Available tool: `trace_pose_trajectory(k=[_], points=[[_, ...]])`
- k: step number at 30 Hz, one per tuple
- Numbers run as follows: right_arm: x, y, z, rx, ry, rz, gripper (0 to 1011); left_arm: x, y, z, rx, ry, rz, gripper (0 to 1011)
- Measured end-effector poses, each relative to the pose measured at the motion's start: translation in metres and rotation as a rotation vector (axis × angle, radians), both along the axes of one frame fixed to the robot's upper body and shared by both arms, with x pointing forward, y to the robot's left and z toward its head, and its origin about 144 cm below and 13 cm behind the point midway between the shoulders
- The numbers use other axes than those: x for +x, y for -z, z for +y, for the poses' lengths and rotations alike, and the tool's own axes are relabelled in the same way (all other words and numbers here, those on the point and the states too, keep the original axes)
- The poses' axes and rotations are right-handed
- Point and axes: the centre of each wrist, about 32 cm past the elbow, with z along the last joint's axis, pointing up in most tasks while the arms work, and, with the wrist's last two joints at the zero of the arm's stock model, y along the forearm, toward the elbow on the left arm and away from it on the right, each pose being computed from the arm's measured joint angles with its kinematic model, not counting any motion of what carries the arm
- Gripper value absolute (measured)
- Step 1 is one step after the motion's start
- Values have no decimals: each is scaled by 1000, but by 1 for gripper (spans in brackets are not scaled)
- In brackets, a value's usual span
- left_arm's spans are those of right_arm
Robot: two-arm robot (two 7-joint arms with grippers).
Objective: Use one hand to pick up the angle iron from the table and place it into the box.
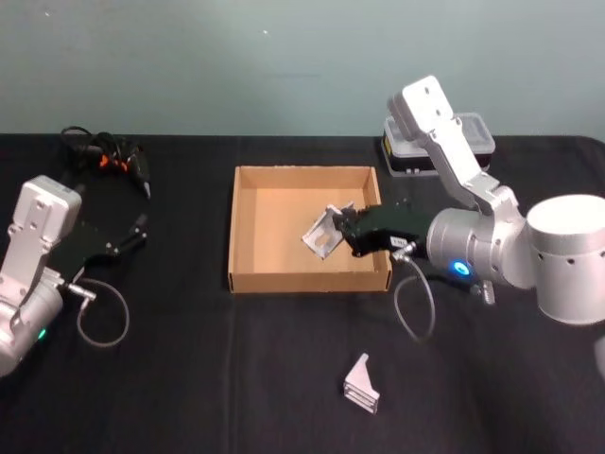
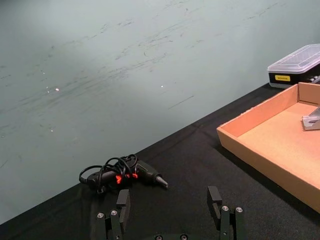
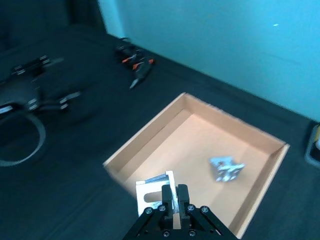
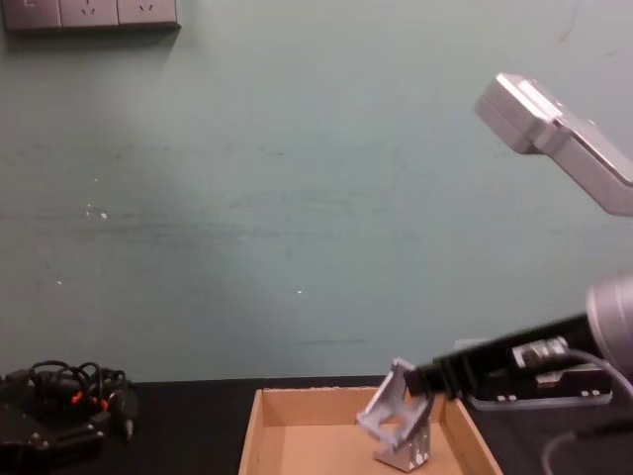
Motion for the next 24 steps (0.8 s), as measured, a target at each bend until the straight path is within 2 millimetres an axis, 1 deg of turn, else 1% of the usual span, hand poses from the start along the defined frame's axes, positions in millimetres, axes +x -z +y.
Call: trace_pose_trajectory(k=[1,4,9,10,13,15,24], points=[[8,-2,1,-1,16,-6,75,0,0,0,0,0,0,1011],[23,-6,3,1,36,-14,77,0,0,0,0,0,0,1011],[44,-5,9,-6,55,3,75,0,0,0,0,0,0,1011],[50,-3,11,-11,59,14,77,0,0,0,0,0,0,1011],[58,0,15,-19,62,29,77,0,0,0,0,0,0,1011],[69,7,21,-29,60,56,75,0,0,0,0,0,0,1011],[92,27,37,-57,55,107,75,0,0,0,0,0,0,1011]])
